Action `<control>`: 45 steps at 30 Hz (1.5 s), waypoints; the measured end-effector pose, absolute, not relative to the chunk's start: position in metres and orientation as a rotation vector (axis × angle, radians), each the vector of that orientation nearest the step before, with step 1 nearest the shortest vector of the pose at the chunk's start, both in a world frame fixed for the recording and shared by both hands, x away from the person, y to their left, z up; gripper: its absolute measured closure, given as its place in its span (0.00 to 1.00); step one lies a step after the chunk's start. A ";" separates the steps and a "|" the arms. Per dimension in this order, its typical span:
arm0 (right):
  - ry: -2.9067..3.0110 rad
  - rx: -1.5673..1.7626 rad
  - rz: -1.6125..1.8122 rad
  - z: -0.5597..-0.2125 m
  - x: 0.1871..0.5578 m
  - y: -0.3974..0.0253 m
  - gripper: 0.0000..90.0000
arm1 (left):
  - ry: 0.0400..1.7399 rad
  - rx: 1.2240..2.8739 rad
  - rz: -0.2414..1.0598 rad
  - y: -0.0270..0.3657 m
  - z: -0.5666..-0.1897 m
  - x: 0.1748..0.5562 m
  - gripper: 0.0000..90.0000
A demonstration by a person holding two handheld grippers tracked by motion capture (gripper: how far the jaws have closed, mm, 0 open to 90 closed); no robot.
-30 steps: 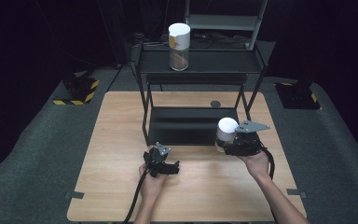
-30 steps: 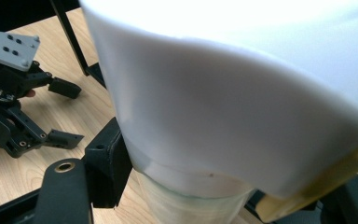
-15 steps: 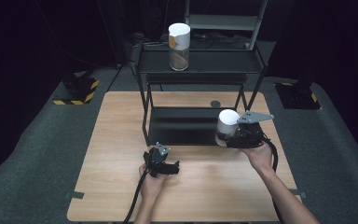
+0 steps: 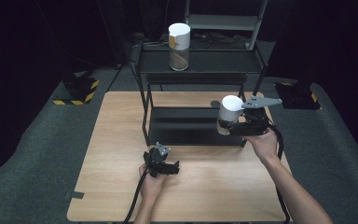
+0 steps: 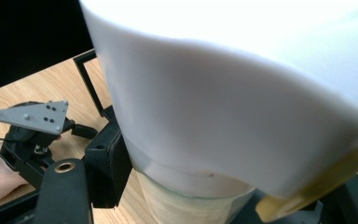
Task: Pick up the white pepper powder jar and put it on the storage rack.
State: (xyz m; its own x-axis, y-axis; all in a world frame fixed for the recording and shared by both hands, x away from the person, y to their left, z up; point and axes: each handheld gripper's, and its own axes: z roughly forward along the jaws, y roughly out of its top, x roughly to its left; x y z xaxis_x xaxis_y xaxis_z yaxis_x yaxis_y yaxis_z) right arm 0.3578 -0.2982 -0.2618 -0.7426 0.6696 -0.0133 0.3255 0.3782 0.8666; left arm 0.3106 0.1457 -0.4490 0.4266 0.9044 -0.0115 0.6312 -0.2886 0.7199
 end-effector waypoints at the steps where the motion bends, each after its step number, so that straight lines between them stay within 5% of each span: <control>1: 2.281 0.866 1.311 -0.262 0.358 -0.298 0.34 | 1.292 2.027 0.535 0.146 -0.449 0.311 0.03; 45: 2.290 0.857 1.402 -0.141 0.404 -0.281 0.34 | 1.291 2.028 0.536 0.146 -0.449 0.311 0.03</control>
